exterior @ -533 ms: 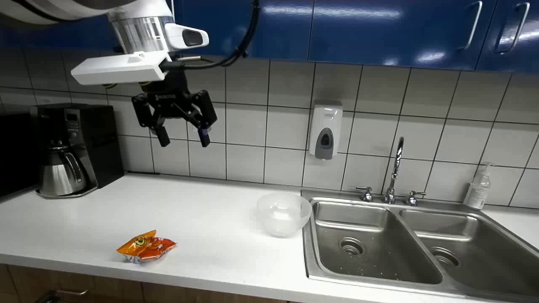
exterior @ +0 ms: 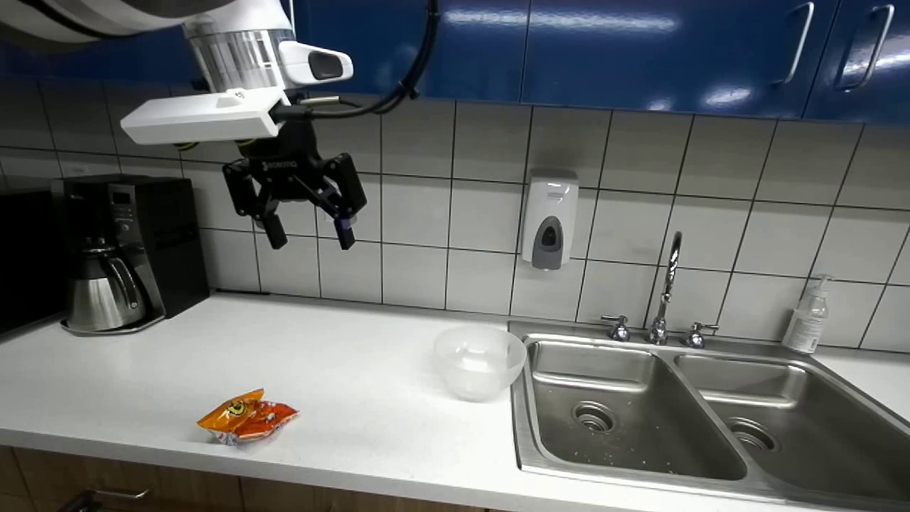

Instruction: Put the orange packet in the bowl

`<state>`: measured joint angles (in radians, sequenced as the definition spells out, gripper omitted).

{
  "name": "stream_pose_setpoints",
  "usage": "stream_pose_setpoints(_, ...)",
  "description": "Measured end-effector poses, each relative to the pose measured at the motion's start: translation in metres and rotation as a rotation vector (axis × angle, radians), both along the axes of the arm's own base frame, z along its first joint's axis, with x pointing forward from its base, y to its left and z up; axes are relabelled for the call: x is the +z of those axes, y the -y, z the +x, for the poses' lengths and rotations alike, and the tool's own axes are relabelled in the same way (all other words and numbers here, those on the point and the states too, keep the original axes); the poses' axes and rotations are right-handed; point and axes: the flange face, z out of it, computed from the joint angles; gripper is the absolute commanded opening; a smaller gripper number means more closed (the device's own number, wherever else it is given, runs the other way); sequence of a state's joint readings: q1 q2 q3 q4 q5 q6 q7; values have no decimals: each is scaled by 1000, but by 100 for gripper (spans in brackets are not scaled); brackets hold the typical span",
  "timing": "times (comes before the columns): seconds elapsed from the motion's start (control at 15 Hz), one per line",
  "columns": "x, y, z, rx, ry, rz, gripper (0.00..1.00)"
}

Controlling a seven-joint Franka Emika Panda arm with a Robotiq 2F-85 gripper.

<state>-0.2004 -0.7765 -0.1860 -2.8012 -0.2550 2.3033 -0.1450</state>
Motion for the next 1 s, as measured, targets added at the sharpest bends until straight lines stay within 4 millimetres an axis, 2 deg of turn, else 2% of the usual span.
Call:
stream_pose_setpoints(0.2, -4, -3, 5, -15, 2, -3, 100)
stream_pose_setpoints(0.47, -22, -12, 31, -74, 62, -9, 100)
stream_pose_setpoints(0.67, -52, -18, 52, -121, 75, -5, 100)
stream_pose_setpoints(1.0, -104, -26, 74, -208, 1, 4, 100)
